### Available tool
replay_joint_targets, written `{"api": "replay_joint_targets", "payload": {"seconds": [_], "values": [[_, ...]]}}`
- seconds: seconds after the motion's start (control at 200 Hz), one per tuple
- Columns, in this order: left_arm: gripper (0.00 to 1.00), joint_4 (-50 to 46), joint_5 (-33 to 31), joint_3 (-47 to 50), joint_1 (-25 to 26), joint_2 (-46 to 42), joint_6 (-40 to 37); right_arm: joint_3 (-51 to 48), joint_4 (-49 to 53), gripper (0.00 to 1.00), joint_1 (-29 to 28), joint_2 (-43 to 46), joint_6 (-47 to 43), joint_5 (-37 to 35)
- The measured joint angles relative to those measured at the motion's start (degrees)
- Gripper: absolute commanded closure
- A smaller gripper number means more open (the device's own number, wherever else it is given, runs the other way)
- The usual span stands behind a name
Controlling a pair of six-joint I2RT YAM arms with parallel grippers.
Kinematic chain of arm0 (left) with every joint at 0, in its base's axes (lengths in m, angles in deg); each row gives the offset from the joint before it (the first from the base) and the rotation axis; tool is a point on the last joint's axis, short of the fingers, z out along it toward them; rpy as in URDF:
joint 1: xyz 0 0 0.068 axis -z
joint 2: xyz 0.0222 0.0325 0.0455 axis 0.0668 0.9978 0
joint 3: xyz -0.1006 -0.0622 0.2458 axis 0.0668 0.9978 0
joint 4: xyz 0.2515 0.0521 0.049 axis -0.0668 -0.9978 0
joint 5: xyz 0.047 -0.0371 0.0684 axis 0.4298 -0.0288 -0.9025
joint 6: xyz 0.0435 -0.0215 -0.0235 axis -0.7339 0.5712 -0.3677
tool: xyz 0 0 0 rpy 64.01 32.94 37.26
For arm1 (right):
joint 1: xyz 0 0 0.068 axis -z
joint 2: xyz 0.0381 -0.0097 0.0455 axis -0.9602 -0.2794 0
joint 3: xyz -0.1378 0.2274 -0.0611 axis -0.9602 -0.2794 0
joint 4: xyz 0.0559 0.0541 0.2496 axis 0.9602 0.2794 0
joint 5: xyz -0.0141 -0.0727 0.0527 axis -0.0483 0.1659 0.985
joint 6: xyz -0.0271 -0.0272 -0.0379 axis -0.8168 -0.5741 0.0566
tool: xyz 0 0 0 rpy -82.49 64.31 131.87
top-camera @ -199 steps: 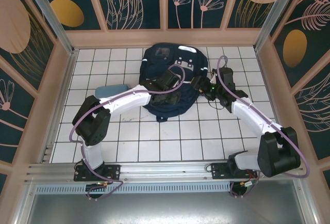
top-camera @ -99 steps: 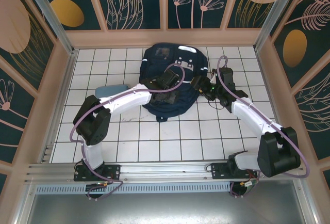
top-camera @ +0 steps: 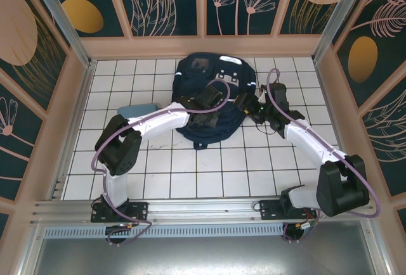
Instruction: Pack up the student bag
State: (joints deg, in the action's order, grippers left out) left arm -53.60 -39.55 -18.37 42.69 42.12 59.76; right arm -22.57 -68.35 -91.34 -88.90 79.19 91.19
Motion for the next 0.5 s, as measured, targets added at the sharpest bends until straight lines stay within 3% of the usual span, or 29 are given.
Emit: {"api": "replay_joint_targets", "payload": {"seconds": [0.275,0.5], "values": [[0.98,3.04,1.73,1.49,0.5,-0.59,-1.7,0.04,-0.48,0.42,0.0,-2.62,4.39,0.83],[1.0,4.26,2.67,2.67,0.48,-1.44,-1.79,2.38,-0.48,0.51,0.0,-7.93,7.23,0.83]]}}
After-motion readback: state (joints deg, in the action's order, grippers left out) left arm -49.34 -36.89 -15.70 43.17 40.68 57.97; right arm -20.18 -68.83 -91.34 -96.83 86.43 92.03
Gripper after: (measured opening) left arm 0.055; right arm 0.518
